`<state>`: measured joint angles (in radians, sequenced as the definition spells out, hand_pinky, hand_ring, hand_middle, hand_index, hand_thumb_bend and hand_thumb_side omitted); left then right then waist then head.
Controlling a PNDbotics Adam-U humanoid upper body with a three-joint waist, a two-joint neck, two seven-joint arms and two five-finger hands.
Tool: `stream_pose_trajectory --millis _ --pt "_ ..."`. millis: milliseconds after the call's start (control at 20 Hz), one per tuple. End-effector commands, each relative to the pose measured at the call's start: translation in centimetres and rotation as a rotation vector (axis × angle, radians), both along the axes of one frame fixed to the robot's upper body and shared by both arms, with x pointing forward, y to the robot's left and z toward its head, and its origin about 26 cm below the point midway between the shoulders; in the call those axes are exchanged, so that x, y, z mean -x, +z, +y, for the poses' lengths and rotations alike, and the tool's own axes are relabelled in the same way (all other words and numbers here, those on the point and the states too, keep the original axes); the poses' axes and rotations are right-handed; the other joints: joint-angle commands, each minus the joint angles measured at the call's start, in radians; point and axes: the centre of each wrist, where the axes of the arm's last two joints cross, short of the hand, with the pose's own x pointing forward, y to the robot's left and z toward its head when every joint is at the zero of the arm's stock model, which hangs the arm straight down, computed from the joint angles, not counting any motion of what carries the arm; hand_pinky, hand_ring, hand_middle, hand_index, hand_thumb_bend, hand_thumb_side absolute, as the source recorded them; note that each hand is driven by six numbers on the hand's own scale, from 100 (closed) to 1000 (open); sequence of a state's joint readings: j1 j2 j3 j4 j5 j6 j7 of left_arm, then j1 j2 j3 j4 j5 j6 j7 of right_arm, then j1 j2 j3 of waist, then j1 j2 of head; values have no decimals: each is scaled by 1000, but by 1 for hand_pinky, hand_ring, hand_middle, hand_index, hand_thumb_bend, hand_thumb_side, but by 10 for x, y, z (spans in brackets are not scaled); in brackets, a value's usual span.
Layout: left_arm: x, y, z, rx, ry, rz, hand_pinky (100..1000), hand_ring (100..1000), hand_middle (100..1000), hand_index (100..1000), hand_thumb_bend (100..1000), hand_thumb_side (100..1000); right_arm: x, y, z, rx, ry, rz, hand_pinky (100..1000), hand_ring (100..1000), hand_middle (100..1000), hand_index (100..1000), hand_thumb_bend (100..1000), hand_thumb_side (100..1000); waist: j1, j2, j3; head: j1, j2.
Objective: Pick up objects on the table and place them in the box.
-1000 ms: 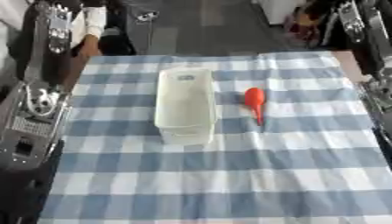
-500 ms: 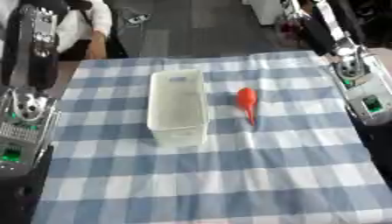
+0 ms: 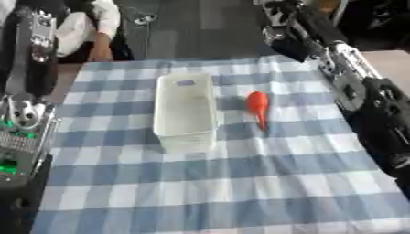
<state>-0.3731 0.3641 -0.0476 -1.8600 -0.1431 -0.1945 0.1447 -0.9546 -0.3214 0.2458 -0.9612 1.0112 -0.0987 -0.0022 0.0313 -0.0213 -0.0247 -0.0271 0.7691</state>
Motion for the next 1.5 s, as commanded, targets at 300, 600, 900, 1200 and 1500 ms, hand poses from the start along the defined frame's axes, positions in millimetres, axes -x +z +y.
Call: stream_pose_trajectory --millis 300,600,900,1200,1500 --pt "-1 14 -7 0 -40 -41 705 676 862 923 277 1000 -19 -13 -6 168 -14 10 783 749 793 939 119 1000 -3 -2 18 -12 1" --pt "-1 17 -10 5 -53 -49 705 676 862 923 278 1000 -22 -33 -17 211 -23 62 838 762 786 953 217 1000 -7 1 26 -1 1" --pt "-1 15 -10 3 -53 -43 705 679 862 923 281 1000 -21 -46 -22 220 -45 97 877 779 795 955 252 1000 -8 -3 24 8 1" --pt "-1 10 -7 -6 -43 -23 705 681 862 922 282 1000 -17 -65 -28 275 -71 202 900 798 804 947 178 1000 -14 -23 14 16 1" --pt "0 4 -3 -13 -31 -5 706 681 862 922 278 1000 -16 -79 -31 284 -88 437 967 859 833 949 100 1000 -19 -40 4 26 1"
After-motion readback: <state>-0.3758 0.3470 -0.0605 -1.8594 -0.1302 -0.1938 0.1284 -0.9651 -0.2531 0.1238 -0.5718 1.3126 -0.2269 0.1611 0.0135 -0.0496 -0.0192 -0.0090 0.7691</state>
